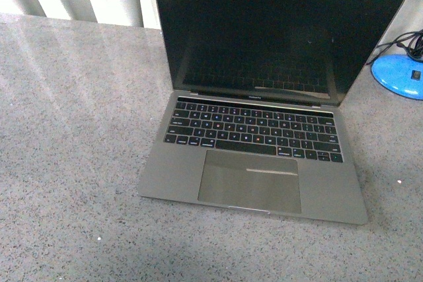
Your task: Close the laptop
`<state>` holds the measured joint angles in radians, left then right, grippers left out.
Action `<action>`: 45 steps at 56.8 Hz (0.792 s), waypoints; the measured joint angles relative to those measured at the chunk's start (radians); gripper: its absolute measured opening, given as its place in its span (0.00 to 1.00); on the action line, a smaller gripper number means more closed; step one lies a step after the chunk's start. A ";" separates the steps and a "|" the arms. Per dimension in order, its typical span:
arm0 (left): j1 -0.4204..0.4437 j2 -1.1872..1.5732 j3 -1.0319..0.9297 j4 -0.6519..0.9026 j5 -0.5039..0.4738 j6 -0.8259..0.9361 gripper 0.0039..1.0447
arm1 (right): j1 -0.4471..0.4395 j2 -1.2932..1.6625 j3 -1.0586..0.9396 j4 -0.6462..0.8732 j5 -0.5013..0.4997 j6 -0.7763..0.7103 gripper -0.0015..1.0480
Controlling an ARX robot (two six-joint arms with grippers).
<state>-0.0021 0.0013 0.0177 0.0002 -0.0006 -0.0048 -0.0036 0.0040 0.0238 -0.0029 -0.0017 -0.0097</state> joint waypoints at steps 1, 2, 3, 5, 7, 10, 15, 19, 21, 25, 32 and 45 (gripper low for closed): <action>0.000 0.000 0.000 0.000 0.000 0.000 0.94 | 0.000 0.000 0.000 0.000 0.000 0.000 0.90; 0.000 0.000 0.000 0.000 0.000 0.000 0.94 | 0.000 0.000 0.000 0.000 0.000 0.000 0.90; 0.000 0.000 0.000 0.000 0.000 0.000 0.94 | 0.000 0.000 0.000 0.000 0.000 0.000 0.90; 0.000 0.000 0.000 0.000 0.000 0.000 0.94 | 0.000 0.000 0.000 0.000 0.000 0.000 0.90; 0.000 0.000 0.000 0.000 0.000 0.000 0.94 | 0.000 0.000 0.000 0.000 0.000 0.000 0.90; 0.000 0.000 0.000 0.000 0.000 0.000 0.94 | 0.000 0.000 0.000 0.000 0.000 0.000 0.90; 0.000 0.000 0.000 0.000 0.000 0.000 0.94 | 0.000 0.000 0.000 0.000 0.000 0.000 0.90; 0.000 0.000 0.000 0.000 0.000 0.000 0.94 | 0.000 0.000 0.000 0.000 0.000 0.000 0.90; 0.000 0.000 0.000 0.000 0.000 0.000 0.94 | 0.000 0.000 0.000 0.000 0.000 0.000 0.90; 0.000 0.000 0.000 0.000 0.000 0.000 0.94 | 0.000 0.000 0.000 0.000 0.000 0.000 0.90; 0.000 0.000 0.000 0.000 0.000 0.000 0.94 | 0.000 0.000 0.000 0.000 0.000 0.000 0.90; -0.216 0.384 0.117 -0.192 -0.845 -0.453 0.94 | -0.161 0.428 0.179 -0.369 -0.482 -0.298 0.90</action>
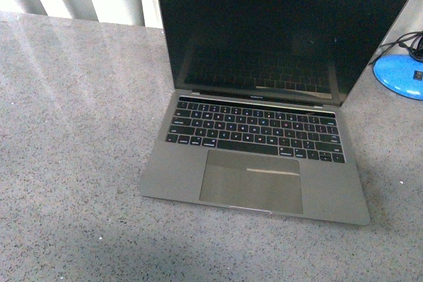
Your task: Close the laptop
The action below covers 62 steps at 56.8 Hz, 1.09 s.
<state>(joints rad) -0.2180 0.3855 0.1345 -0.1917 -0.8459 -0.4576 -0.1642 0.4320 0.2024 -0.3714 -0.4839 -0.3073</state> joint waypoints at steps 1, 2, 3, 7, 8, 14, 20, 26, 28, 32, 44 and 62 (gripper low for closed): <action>0.001 0.009 0.002 0.015 -0.001 -0.003 0.94 | 0.000 0.029 0.011 0.027 0.005 -0.017 0.90; 0.005 0.030 0.006 0.045 0.008 -0.005 0.94 | 0.003 0.060 0.021 0.055 0.014 -0.031 0.90; 0.011 0.049 0.013 0.077 0.024 -0.001 0.94 | 0.005 0.075 0.027 0.069 0.017 -0.043 0.90; 0.047 0.137 0.049 0.208 0.137 0.042 0.94 | 0.026 0.193 0.074 0.174 0.033 -0.113 0.90; 0.059 0.170 0.061 0.247 0.175 0.060 0.94 | 0.034 0.230 0.089 0.202 0.033 -0.132 0.90; 0.119 0.410 0.135 0.463 0.387 0.162 0.94 | 0.082 0.475 0.201 0.355 0.061 -0.236 0.90; 0.105 0.678 0.244 0.632 0.516 0.249 0.94 | 0.110 0.718 0.335 0.479 0.127 -0.301 0.90; 0.068 0.837 0.339 0.711 0.570 0.303 0.94 | 0.115 0.870 0.423 0.563 0.169 -0.328 0.90; 0.051 0.890 0.375 0.736 0.589 0.326 0.94 | 0.116 0.917 0.450 0.584 0.176 -0.333 0.90; 0.030 0.959 0.427 0.766 0.623 0.353 0.94 | 0.116 0.972 0.488 0.597 0.186 -0.335 0.90; -0.014 1.139 0.592 0.801 0.711 0.433 0.94 | 0.138 1.060 0.599 0.612 0.176 -0.362 0.90; -0.031 1.275 0.746 0.779 0.815 0.538 0.47 | 0.169 1.131 0.702 0.571 0.137 -0.399 0.53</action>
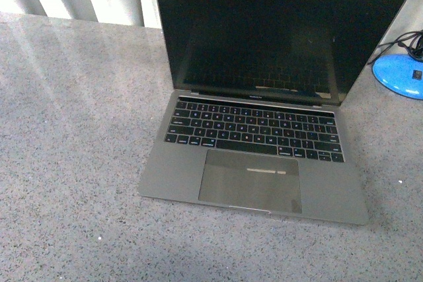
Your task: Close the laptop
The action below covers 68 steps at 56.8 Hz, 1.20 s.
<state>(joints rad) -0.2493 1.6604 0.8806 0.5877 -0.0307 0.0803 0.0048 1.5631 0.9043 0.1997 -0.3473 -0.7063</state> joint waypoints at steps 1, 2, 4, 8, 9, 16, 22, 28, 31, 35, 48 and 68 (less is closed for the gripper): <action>-0.002 0.010 0.012 -0.006 0.012 0.010 0.43 | 0.002 0.005 0.003 0.000 -0.001 -0.005 0.50; -0.002 0.016 0.018 -0.009 0.017 0.015 0.42 | 0.005 0.013 0.008 -0.002 0.000 -0.008 0.47; -0.006 0.035 0.043 -0.024 0.035 0.034 0.35 | 0.008 0.022 0.017 -0.005 0.000 -0.014 0.42; -0.017 0.063 0.078 -0.041 0.058 0.063 0.24 | 0.014 0.047 0.042 -0.005 -0.002 -0.030 0.30; -0.021 0.070 0.088 -0.046 0.066 0.076 0.21 | 0.016 0.050 0.046 -0.005 -0.002 -0.032 0.28; -0.044 0.114 0.153 -0.074 0.105 0.132 0.03 | 0.022 0.080 0.099 -0.038 -0.018 -0.043 0.08; -0.061 0.146 0.201 -0.108 0.133 0.185 0.03 | 0.024 0.107 0.149 -0.061 -0.031 -0.055 0.01; -0.078 0.179 0.239 -0.141 0.159 0.217 0.03 | 0.024 0.133 0.191 -0.085 -0.036 -0.057 0.01; -0.087 0.193 0.254 -0.152 0.169 0.233 0.03 | 0.024 0.148 0.212 -0.091 -0.036 -0.057 0.01; -0.099 0.218 0.278 -0.164 0.187 0.257 0.03 | 0.024 0.164 0.229 -0.107 -0.040 -0.057 0.01; -0.125 0.285 0.332 -0.189 0.233 0.304 0.03 | 0.022 0.202 0.241 -0.110 -0.057 -0.059 0.01; -0.114 0.364 0.447 -0.255 0.281 0.361 0.03 | 0.030 0.260 0.267 -0.112 -0.077 -0.074 0.01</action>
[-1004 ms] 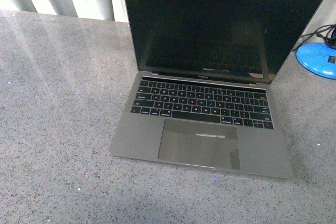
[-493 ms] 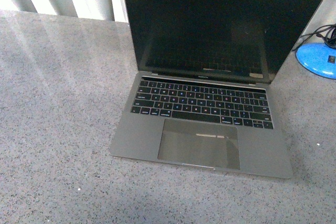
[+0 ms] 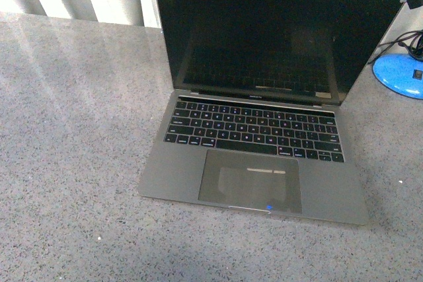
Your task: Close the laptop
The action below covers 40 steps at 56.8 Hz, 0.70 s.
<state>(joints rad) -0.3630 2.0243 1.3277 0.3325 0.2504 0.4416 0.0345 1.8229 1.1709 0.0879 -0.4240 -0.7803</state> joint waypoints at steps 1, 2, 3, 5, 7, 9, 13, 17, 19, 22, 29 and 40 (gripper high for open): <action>0.003 0.003 0.005 -0.005 0.005 0.004 0.03 | 0.002 0.001 0.002 0.000 0.000 0.000 0.01; 0.005 0.006 0.009 -0.010 0.010 0.006 0.03 | 0.003 0.002 0.004 -0.001 0.000 0.000 0.01; 0.006 0.007 0.011 -0.012 0.011 0.007 0.03 | 0.004 0.003 0.005 -0.001 0.000 0.000 0.01; 0.010 0.011 0.015 -0.014 0.013 0.009 0.03 | 0.008 0.004 0.010 0.000 0.000 0.000 0.01; 0.013 0.015 0.017 -0.015 0.016 0.010 0.03 | 0.013 0.005 0.011 0.000 -0.002 0.000 0.01; 0.014 0.018 0.018 -0.016 0.019 0.011 0.03 | 0.017 0.005 0.011 0.000 -0.002 0.000 0.01; 0.018 0.023 0.018 -0.015 0.024 0.011 0.03 | 0.028 0.006 0.011 0.000 -0.003 0.000 0.01; 0.020 0.024 0.018 -0.015 0.031 0.011 0.03 | 0.038 0.008 0.011 0.000 -0.004 0.001 0.01; 0.019 0.025 0.018 -0.011 0.031 0.010 0.03 | 0.042 0.010 0.011 0.000 -0.005 0.001 0.01; 0.019 0.026 0.018 -0.011 0.039 0.010 0.03 | 0.048 0.011 0.011 0.000 -0.005 0.001 0.01; 0.019 0.027 0.018 -0.008 0.043 0.009 0.03 | 0.054 0.018 0.008 0.006 -0.004 0.002 0.01; 0.017 0.027 0.005 -0.006 0.061 0.008 0.03 | 0.055 0.017 -0.044 0.027 -0.008 0.009 0.01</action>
<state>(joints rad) -0.3458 2.0510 1.3323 0.3264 0.3111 0.4500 0.0898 1.8400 1.1271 0.1150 -0.4324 -0.7712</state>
